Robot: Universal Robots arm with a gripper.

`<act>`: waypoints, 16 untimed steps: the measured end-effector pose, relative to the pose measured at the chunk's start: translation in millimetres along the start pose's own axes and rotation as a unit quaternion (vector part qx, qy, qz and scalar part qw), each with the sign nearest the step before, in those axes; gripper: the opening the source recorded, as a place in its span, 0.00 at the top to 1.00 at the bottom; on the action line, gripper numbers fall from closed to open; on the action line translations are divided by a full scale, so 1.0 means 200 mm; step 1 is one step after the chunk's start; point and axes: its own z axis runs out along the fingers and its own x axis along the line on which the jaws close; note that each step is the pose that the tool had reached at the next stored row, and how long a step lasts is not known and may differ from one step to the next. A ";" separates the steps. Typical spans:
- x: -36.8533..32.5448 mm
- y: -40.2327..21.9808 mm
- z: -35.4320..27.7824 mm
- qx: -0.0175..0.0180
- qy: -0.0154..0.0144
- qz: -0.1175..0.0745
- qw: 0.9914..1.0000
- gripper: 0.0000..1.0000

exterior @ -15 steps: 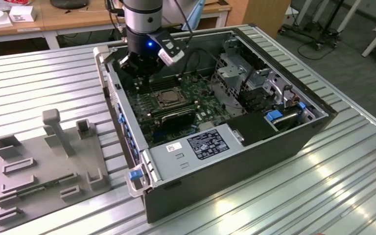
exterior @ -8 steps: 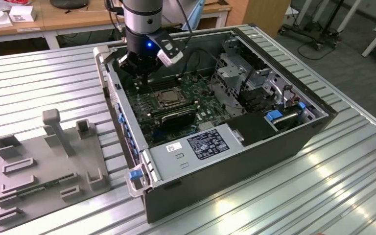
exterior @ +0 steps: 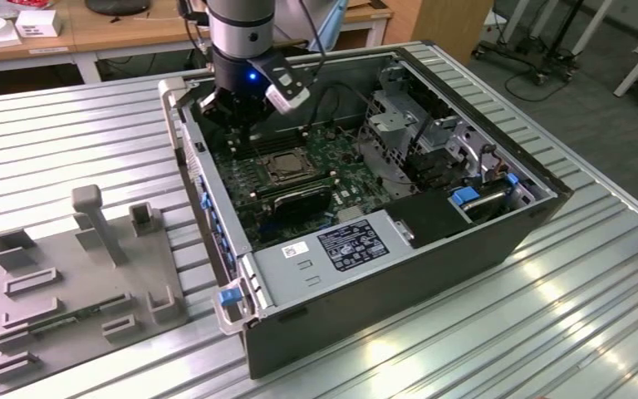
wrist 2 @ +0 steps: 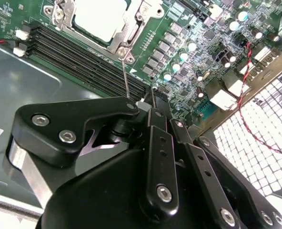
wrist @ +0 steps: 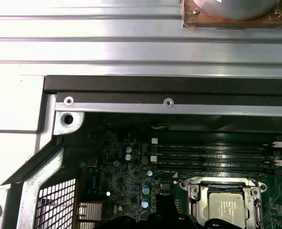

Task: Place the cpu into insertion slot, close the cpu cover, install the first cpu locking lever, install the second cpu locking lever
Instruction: 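Install the first cpu locking lever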

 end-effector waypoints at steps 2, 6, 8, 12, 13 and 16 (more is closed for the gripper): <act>0.005 0.000 0.002 0.000 0.000 0.000 1.000 0.89; 0.009 -0.001 0.003 -0.001 0.000 0.000 1.000 0.89; 0.009 -0.001 0.004 -0.005 0.000 0.000 1.000 0.89; 0.009 -0.001 0.009 -0.010 0.000 0.000 1.000 0.89; 0.009 -0.002 0.012 -0.011 0.000 0.000 1.000 0.89; 0.011 -0.004 0.023 -0.017 0.000 0.000 1.000 0.89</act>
